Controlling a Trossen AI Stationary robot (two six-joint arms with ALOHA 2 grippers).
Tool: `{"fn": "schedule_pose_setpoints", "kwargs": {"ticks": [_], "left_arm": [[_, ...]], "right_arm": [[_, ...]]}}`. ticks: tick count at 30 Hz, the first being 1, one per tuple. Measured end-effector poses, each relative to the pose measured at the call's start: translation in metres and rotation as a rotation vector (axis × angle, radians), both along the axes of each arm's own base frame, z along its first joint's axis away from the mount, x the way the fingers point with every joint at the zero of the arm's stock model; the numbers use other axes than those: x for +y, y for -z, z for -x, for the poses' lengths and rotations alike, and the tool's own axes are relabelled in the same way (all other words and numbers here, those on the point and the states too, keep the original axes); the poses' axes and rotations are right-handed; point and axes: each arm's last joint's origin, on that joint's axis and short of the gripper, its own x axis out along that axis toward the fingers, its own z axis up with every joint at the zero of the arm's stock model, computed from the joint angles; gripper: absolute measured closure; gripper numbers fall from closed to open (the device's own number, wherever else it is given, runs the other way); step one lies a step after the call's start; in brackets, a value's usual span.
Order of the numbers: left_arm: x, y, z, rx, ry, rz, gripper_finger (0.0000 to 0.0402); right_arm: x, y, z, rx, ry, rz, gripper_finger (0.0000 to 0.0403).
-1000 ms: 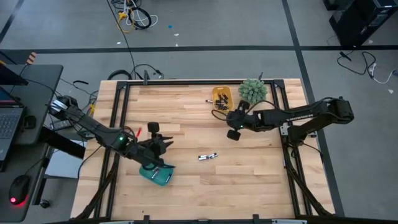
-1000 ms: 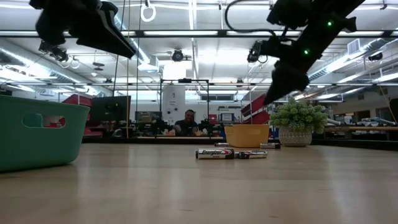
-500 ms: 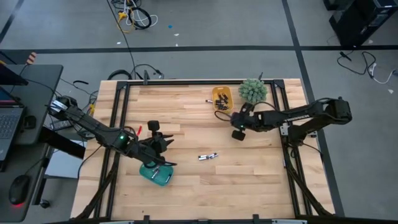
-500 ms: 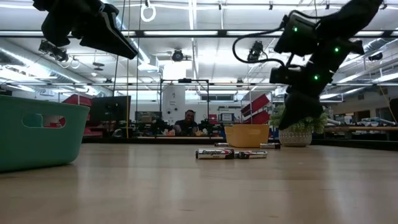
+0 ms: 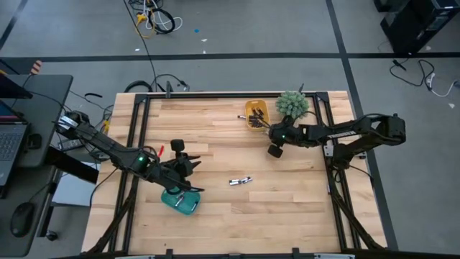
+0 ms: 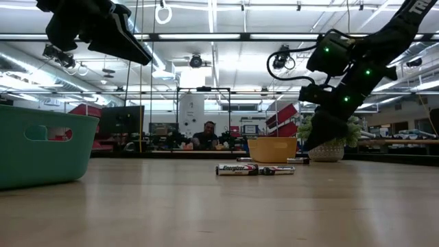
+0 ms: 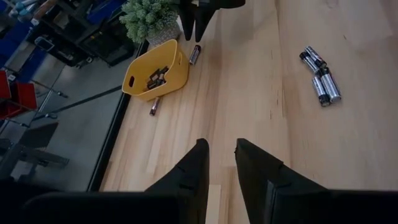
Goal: Sort batteries
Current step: Put the silver battery into the green bin
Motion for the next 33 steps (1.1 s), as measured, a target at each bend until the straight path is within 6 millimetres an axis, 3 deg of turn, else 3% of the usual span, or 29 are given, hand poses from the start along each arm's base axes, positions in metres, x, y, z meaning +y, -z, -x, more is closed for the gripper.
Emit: {"fn": "schedule_pose_setpoints", "kwargs": {"ticks": [17, 33], "left_arm": [[0.0, 0.0, 0.0, -0.002, 0.0, 0.001, 0.0323], [0.0, -0.001, -0.001, -0.01, 0.0, 0.006, 0.0323]], "right_arm": [[-0.016, 0.002, 0.006, -0.065, 0.03, -0.089, 0.0298], [-0.016, 0.002, 0.006, -0.101, 0.088, -0.13, 0.0232]]}}
